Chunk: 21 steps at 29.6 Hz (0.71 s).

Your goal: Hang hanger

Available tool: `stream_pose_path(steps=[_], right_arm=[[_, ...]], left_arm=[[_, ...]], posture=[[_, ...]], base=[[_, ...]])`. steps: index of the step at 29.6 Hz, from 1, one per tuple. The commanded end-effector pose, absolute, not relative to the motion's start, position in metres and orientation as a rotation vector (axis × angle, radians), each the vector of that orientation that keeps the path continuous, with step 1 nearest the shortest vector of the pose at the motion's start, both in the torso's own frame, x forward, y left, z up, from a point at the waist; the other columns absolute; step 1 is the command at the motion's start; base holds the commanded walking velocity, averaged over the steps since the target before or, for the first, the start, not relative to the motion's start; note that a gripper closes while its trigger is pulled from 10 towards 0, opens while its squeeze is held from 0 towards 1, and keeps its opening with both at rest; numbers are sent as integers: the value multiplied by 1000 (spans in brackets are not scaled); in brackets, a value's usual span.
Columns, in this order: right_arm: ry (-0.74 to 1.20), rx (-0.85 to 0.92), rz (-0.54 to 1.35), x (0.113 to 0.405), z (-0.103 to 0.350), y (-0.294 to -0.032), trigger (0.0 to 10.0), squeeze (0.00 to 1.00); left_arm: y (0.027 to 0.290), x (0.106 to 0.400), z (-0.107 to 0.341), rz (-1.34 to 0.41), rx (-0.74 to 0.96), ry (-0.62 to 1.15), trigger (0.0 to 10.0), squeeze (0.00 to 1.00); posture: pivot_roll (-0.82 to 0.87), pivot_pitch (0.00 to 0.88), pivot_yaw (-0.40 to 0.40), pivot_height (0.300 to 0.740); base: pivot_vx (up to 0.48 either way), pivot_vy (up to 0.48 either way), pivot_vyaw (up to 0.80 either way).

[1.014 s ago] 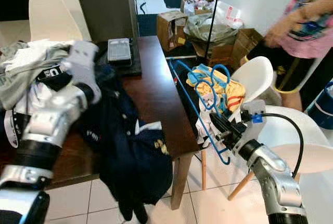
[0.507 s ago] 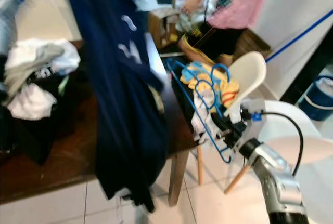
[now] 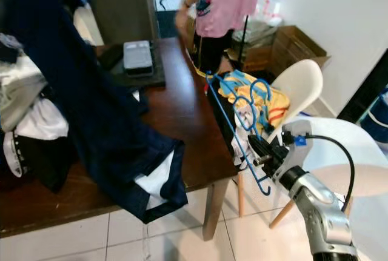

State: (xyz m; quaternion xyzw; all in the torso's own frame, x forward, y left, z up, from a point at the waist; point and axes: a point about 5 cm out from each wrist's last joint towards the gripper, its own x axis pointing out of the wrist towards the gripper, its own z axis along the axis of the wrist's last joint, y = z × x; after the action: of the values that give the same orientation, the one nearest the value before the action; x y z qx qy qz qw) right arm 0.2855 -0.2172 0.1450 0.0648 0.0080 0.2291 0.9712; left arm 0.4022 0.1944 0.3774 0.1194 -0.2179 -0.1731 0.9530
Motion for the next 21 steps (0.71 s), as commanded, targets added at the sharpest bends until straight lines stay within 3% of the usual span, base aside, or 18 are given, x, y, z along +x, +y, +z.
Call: stream_pose_path(steps=[1,5,13,18,21], right_arm=[[22,109,450,281,144,-222,10000,0],[24,106,448,281,144,-224,10000,0],[28,104,455,282,143,-221,10000,0],[36,102,463,282,140,-218,10000,0],[44,98,469,282,138,-216,10000,0]], left_arm=[[154,398,340,-614,198,-421,10000,0],[126,388,304,-756,161,-375,10000,0],[111,375,288,-852,67,-348,10000,0],[118,370,288,-819,27,-349,10000,0],[135,372,280,-673,12,-292,10000,0]], posture=[[42,129,7,740],[39,128,6,740],[52,125,8,740],[56,122,11,740],[58,122,12,740]], base=[[0,0,0],[0,0,0],[0,0,0],[0,0,0],[0,0,0]])
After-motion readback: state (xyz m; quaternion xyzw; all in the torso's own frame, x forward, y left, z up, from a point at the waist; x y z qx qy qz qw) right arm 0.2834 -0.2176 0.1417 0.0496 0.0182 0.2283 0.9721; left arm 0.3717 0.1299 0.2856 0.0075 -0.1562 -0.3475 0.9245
